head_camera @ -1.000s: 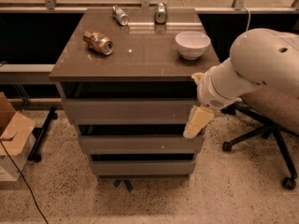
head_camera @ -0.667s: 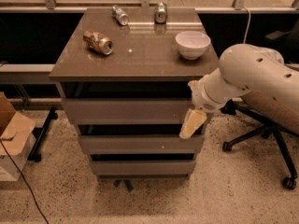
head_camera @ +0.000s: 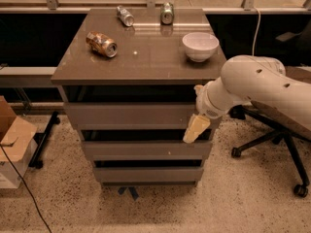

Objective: Open top drawer

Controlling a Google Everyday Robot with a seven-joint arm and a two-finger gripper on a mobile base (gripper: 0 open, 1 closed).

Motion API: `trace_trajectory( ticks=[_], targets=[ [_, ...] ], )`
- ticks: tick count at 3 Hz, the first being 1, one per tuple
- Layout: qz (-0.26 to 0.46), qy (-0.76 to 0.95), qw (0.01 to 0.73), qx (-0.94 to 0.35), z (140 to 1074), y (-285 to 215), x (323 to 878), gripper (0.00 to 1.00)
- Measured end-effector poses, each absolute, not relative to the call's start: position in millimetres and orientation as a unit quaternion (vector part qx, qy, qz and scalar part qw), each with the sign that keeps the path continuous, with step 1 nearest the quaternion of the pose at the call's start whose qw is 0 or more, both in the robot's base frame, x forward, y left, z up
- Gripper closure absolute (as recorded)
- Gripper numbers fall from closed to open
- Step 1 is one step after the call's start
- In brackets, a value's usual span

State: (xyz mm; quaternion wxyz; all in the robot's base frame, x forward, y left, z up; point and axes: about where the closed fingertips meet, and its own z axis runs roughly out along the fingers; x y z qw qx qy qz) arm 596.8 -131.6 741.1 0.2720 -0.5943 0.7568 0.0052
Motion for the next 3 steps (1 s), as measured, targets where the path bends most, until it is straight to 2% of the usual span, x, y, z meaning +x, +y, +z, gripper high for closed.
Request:
trace_trajectory(
  ticks=[2,3],
  targets=[
    [0.005,0.766,0.291,-0.574,711,-137,635,0.00],
    [0.029,0.769,0.282,-0.572,682,-129,652,0.00]
  ],
)
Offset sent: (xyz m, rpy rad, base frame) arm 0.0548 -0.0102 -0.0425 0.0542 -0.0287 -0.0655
